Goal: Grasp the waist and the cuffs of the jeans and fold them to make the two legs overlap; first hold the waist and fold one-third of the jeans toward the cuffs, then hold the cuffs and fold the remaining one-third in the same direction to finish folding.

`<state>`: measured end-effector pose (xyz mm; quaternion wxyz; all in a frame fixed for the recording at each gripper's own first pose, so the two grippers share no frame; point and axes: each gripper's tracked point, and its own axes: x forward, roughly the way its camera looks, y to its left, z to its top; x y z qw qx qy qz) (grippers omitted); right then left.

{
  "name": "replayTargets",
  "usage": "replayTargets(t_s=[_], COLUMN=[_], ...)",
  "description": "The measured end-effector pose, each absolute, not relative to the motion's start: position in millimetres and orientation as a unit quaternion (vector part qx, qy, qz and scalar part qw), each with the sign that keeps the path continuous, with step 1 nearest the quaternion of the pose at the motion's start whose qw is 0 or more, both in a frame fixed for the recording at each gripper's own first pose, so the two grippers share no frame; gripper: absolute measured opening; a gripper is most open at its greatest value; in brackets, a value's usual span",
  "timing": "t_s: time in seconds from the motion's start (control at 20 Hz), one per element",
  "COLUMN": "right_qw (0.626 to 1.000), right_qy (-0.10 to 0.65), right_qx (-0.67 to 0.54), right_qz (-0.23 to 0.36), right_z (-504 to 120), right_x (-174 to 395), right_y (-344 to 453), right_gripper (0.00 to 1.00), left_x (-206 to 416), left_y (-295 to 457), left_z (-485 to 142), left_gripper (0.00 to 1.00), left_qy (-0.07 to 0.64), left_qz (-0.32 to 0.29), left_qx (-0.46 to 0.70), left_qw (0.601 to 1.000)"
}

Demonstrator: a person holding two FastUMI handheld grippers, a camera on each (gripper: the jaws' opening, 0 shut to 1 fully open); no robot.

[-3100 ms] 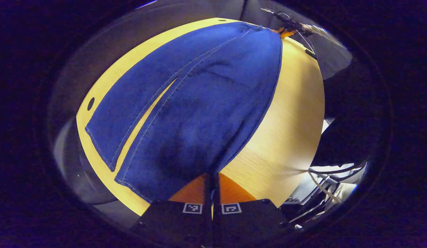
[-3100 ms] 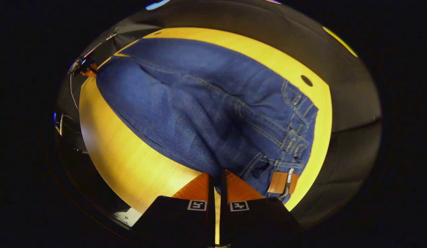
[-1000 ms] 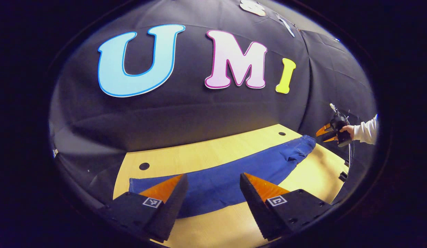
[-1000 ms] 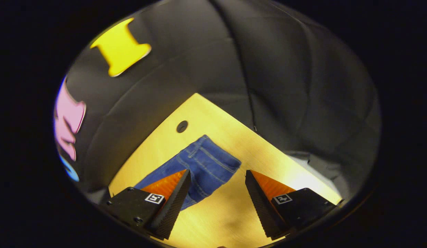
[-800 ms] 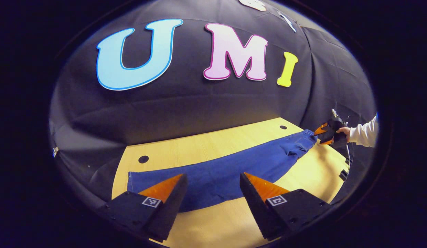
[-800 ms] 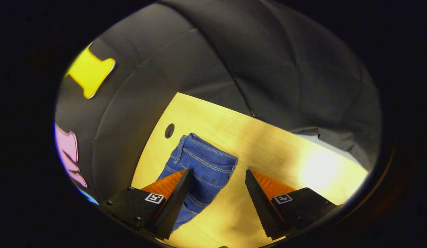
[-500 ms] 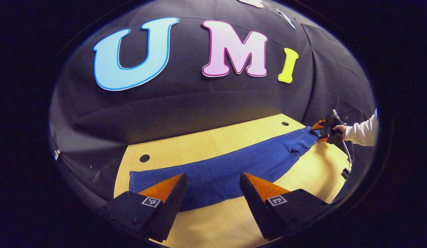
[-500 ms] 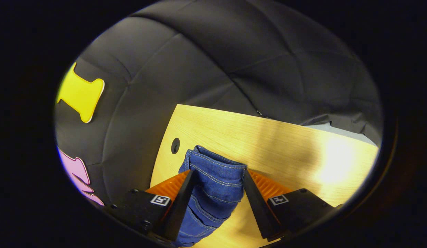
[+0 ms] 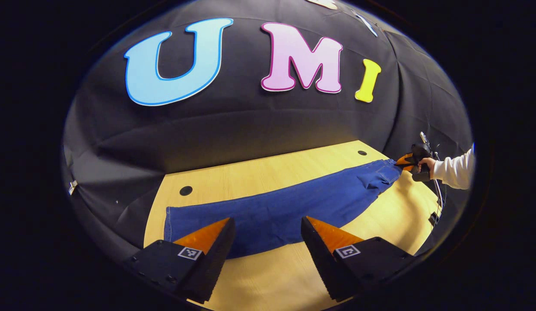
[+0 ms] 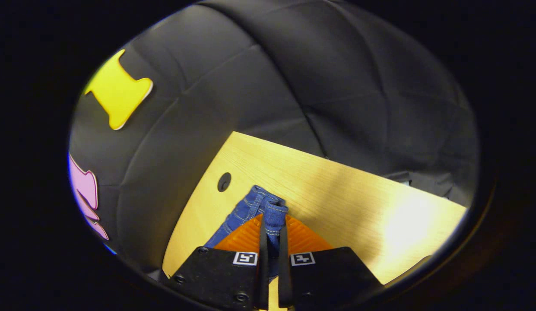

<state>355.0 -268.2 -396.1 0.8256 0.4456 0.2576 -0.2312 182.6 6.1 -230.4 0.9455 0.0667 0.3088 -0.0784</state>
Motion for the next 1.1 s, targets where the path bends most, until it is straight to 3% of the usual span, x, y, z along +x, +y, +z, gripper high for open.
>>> replayTargets(t_s=[0.25, 0.55, 0.8, 1.1], right_qw=[0.884, 0.939, 0.933, 0.896], right_qy=[0.213, 0.177, 0.255, 0.38], right_qx=[0.384, 0.294, 0.215, 0.156], right_qz=[-0.161, 0.0, 0.136, 0.169], right_z=[-293.7, -184.7, -241.9, -360.6], right_x=[388.5, 409.1, 401.1, 395.1], right_y=[-220.6, -34.4, 180.0, 264.3], right_gripper=[0.12, 0.12, 0.12, 0.12], left_x=[167.9, 137.1, 98.7, 53.6], left_y=[25.8, 48.1, 79.0, 125.7], left_z=[-226.7, -218.6, -226.6, -237.4], left_gripper=[0.96, 0.96, 0.96, 0.96], left_qy=[0.305, 0.298, 0.31, 0.325], left_qz=[-0.059, -0.045, -0.011, 0.05], left_qx=[0.05, 0.041, 0.008, -0.023], left_qw=[0.949, 0.953, 0.951, 0.944])
